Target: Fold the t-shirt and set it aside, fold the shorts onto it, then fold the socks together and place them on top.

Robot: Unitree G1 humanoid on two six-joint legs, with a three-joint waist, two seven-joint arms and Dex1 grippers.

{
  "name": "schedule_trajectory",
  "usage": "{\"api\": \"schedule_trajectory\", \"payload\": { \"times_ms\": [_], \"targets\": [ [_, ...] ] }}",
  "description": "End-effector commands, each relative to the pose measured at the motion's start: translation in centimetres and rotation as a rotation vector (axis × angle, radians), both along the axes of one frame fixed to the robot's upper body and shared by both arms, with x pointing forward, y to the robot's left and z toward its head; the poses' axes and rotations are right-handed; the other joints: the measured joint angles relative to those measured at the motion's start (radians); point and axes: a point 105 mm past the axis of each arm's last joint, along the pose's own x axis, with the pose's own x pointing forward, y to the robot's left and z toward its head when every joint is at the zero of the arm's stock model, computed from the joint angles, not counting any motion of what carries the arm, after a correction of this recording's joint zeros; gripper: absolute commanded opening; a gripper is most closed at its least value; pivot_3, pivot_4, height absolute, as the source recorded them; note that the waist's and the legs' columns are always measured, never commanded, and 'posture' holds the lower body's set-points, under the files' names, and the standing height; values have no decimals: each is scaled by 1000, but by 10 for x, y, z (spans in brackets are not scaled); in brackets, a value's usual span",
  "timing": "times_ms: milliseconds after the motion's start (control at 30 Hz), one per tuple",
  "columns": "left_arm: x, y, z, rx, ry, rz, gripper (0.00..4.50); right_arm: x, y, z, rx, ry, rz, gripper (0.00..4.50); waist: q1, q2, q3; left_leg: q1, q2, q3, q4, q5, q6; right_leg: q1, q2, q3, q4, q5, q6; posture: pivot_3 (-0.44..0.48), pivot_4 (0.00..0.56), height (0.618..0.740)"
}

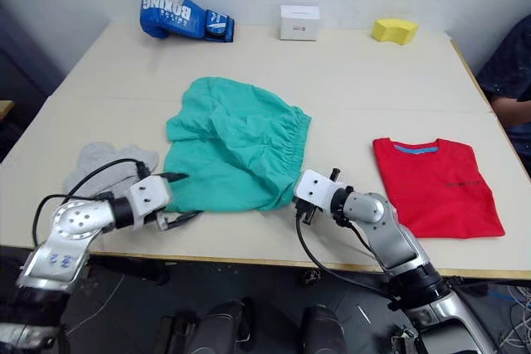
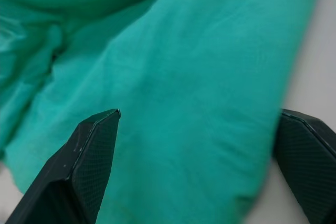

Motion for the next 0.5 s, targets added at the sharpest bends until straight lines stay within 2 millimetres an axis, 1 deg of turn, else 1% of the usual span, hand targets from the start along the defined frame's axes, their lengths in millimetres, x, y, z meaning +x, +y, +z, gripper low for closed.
{"api": "schedule_trajectory", "payload": {
  "times_ms": [33, 133, 200, 267, 333, 433, 500],
  "targets": [
    [11, 26, -46, 129, 100, 105, 3928, 0, 0, 21, 66, -44, -8, 0, 3, 3, -2, 1, 1, 1, 0, 0, 0, 0, 0, 0, 1, 0, 0, 0, 150, 740],
    [17, 34, -61, 153, 150, 122, 2950, 3, -2, 25, 73, -52, -27, 0, 6, 6, -4, 6, 2, 4, -1, 0, 0, 2, 1, 2, 2, 0, -1, 0, 150, 740],
    [21, 38, -67, 146, 174, 139, 2338, 4, -3, 27, 82, -52, -34, 0, 6, 7, -7, 13, 4, 8, -4, -1, -1, 6, 1, 5, 2, 0, -2, 0, 150, 740],
    [24, 40, -71, 132, 186, 152, 1702, 4, -3, 29, 89, -50, -36, 0, 6, 9, -14, 14, 6, 9, -4, -1, -2, 6, 1, 7, 2, -1, -3, 0, 150, 740],
    [27, 46, -70, 97, 189, 189, 1061, 2, -5, 28, 87, -52, -35, 0, 3, 10, -19, 15, 7, 11, -4, -2, -2, 5, 1, 8, 2, -1, -3, 0, 150, 740],
    [27, 52, -64, 32, 183, 225, 96, 0, -8, 26, 79, -55, -29, 0, -10, 9, -20, 15, 8, 13, -5, -2, -3, 3, 3, 11, 4, -1, -4, 0, 150, 740],
    [23, 56, -61, -18, 202, 231, 41, -1, -9, 26, 72, -58, -18, 0, -18, 9, -20, 15, 9, 14, -5, -2, -3, 2, 3, 12, 4, -1, -4, 0, 150, 740]
  ]
}}
